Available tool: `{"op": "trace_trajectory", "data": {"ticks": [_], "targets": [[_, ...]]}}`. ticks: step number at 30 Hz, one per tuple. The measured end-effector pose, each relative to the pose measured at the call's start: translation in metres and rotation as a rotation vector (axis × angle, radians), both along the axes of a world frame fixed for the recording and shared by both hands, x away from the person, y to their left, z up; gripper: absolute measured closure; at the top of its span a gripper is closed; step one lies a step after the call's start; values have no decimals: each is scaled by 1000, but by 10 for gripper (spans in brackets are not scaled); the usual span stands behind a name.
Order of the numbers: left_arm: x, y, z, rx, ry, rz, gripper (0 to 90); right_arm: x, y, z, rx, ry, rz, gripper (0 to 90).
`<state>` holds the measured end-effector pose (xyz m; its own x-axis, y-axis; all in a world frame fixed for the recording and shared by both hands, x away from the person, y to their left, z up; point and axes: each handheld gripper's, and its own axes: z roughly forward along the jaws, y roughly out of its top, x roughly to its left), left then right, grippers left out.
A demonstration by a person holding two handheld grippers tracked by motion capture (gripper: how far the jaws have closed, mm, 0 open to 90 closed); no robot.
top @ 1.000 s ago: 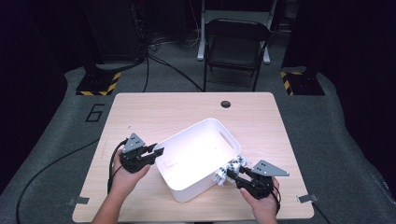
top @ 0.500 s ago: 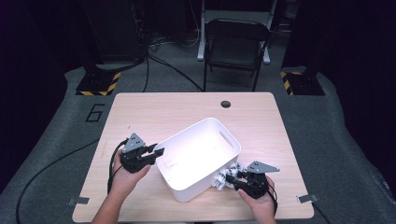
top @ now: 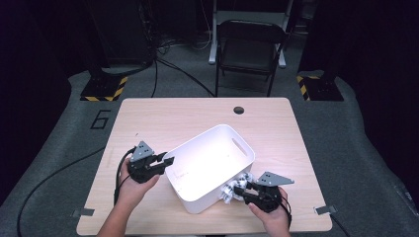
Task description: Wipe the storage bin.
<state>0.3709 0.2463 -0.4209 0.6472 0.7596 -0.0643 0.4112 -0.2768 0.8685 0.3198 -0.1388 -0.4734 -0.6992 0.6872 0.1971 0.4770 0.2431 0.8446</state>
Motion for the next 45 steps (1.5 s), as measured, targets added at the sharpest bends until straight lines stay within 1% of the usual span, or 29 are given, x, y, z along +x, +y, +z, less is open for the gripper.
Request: {"op": "trace_trajectory", "data": {"ticks": [3,4,5,7,10,12,14,15,17,18,20,21,24,26,29,30,31,33,34,37,38,39,40,41,43,45], "targets": [[0,0,0,0,0,0,674,6,1,-11,-35,52,11,632],[0,0,0,0,0,1,674,8,1,-14,-44,74,13,632],[0,0,0,0,0,1,674,9,0,-16,-42,89,10,632],[0,0,0,0,0,1,674,10,0,-18,-53,96,10,632],[-1,-1,0,3,1,-1,673,11,-3,-17,-58,78,-7,631],[-1,-1,0,4,3,-4,672,11,-8,-12,-39,57,-28,631],[-1,-1,0,3,4,-8,672,10,-14,-7,-4,35,-58,631],[-1,-2,0,2,2,-7,672,9,-18,-2,22,10,-75,631],[-1,-3,0,4,-1,-8,672,6,-23,8,65,-20,-100,631],[-1,-3,0,2,1,-10,672,4,-24,11,79,-29,-100,631],[-1,-4,1,4,5,-9,672,0,-21,19,88,-53,-91,629],[-1,-5,1,4,5,-7,672,-3,-18,22,82,-65,-77,627],[-2,-5,0,1,3,-3,672,-9,-6,25,63,-76,-39,620],[-2,-5,0,1,2,-3,670,-13,3,27,43,-81,-8,617],[-2,-5,0,5,2,-5,669,-16,13,26,35,-79,43,619],[-2,-5,1,8,2,-5,669,-16,13,25,26,-83,43,622],[-2,-5,1,12,0,-9,669,-16,12,24,30,-82,38,628],[-2,-5,1,14,-3,-17,670,-13,9,22,46,-72,37,640],[-2,-5,1,10,-1,-15,669,-11,7,19,58,-61,31,643],[-2,-5,1,10,-2,-14,669,-6,4,9,40,-34,7,643],[-2,-5,1,8,-2,-13,669,-4,3,4,25,-19,0,643],[-2,-5,1,10,-3,-13,669,-1,3,-2,12,11,-9,642],[-2,-5,1,9,-3,-12,669,1,3,-6,3,28,-9,642],[-2,-5,1,9,-3,-12,668,4,3,-12,-9,60,-14,641],[-2,-5,0,6,-1,-12,667,8,3,-19,-29,92,-13,637],[-2,-5,0,4,-1,-11,666,11,5,-24,-77,120,-3,636]]}}
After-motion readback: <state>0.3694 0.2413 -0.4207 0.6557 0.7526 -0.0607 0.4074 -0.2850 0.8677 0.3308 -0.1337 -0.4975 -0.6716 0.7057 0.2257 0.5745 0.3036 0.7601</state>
